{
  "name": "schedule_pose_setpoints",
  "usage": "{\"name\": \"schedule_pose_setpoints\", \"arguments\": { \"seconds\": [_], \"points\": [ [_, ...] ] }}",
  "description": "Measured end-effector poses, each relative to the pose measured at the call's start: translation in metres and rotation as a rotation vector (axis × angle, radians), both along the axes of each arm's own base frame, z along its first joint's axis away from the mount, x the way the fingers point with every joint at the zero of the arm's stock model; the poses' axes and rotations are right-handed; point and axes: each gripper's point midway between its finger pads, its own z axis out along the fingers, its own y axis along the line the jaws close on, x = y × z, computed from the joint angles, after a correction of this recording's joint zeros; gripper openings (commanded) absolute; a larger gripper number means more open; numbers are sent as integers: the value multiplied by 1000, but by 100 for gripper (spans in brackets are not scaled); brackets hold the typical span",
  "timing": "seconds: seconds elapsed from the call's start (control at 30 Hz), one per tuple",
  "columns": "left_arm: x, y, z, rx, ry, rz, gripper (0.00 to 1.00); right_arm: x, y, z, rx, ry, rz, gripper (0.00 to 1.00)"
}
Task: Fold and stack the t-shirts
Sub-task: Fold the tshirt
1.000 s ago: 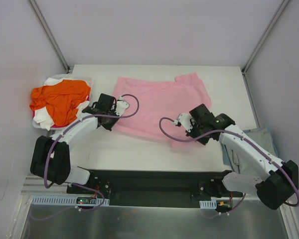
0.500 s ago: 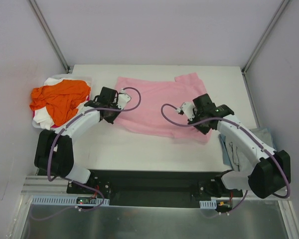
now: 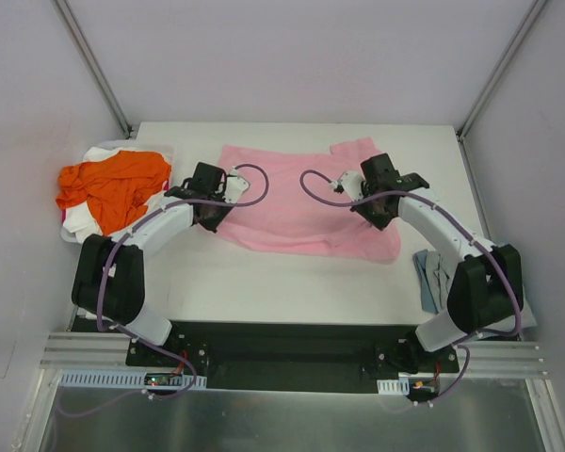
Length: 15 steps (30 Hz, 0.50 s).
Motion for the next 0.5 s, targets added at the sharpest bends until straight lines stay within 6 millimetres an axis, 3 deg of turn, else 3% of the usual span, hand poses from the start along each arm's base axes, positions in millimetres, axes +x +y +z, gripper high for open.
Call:
{"name": "schedule_pose_setpoints", "arguments": {
  "seconds": [0.3,0.5],
  "points": [
    [1,4,-3,21,4,11,0,35,5,-1,-3,-12,-7,1],
    [8,6,-4,41,-1,28,0,57,-2,-8,-9,-15,-34,1]
  ]
}}
